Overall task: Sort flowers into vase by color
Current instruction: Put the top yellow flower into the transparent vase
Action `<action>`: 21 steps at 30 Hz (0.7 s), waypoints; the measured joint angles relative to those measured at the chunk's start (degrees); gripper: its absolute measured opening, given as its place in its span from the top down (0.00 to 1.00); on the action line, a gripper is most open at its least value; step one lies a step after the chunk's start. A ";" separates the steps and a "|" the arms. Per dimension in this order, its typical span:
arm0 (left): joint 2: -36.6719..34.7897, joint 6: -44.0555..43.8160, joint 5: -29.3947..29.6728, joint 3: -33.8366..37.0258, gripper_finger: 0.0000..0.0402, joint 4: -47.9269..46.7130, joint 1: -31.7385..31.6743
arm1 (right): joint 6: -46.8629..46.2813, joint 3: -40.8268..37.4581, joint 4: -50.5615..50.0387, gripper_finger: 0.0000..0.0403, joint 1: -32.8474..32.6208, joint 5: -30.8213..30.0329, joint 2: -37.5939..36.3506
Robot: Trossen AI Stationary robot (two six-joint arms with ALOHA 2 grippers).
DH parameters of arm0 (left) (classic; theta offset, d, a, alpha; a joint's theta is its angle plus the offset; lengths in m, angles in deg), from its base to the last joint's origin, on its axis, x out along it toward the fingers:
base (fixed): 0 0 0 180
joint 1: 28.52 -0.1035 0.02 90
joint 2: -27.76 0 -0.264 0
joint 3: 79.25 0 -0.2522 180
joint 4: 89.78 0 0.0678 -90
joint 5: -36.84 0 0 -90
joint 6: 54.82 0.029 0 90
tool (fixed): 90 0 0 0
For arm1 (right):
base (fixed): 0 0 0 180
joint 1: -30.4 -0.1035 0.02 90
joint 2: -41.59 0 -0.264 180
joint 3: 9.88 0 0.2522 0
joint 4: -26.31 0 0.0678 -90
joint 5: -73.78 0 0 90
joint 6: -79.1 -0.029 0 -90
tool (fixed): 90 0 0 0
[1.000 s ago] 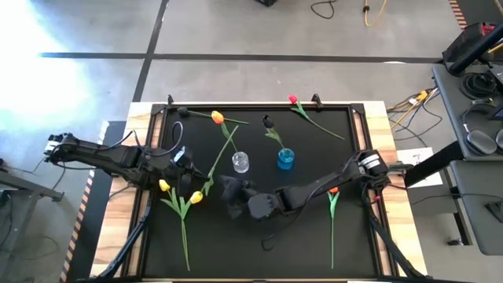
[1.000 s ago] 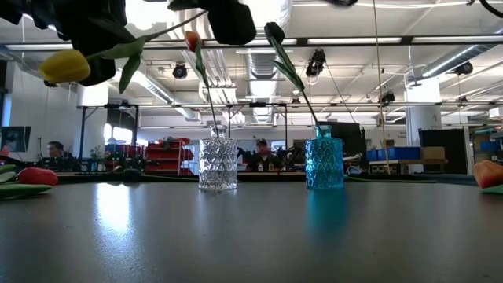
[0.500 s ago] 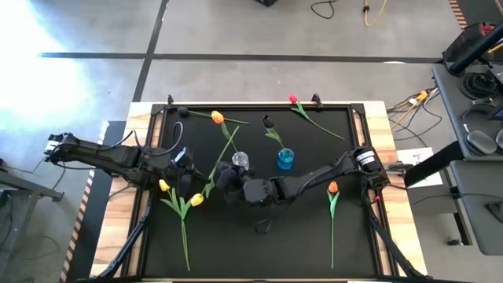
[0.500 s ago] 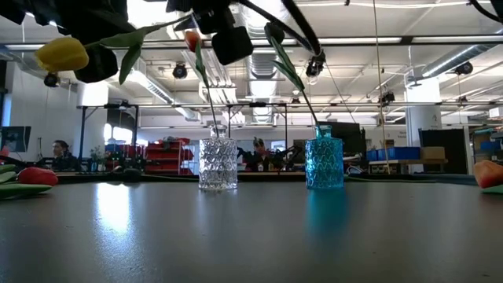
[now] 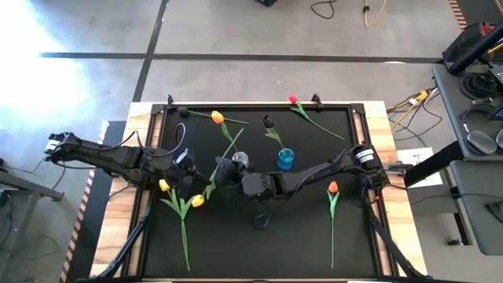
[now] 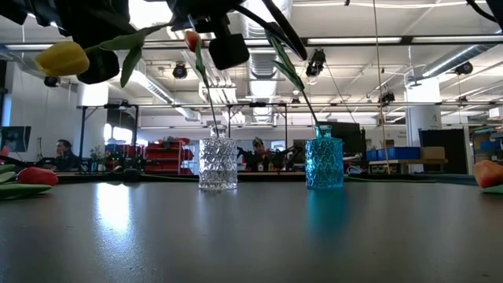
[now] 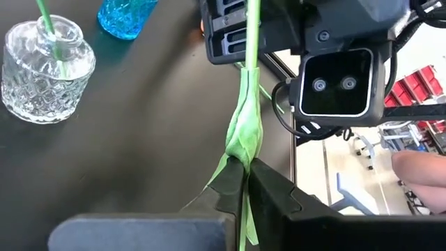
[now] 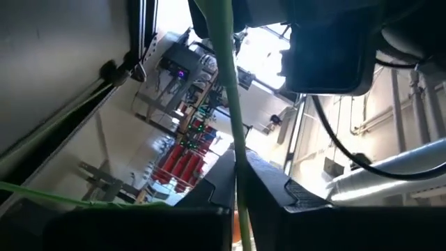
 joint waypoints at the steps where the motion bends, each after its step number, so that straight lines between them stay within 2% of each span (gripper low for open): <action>1: -0.01 0.39 0.03 0.00 0.97 0.06 0.02 | -0.93 -0.02 0.02 0.97 0.00 0.02 0.00; 6: -0.04 4.76 0.87 0.00 0.90 0.08 0.02 | -4.77 -0.02 -0.04 0.97 0.11 0.00 -0.07; 14: -3.76 16.48 3.52 -0.74 0.70 0.56 0.02 | -12.15 -0.02 -0.56 0.98 0.52 -1.00 -0.74; 21: -9.59 25.22 6.62 -4.76 0.56 -5.81 0.06 | -25.44 -0.02 -7.82 0.98 0.80 0.80 -3.14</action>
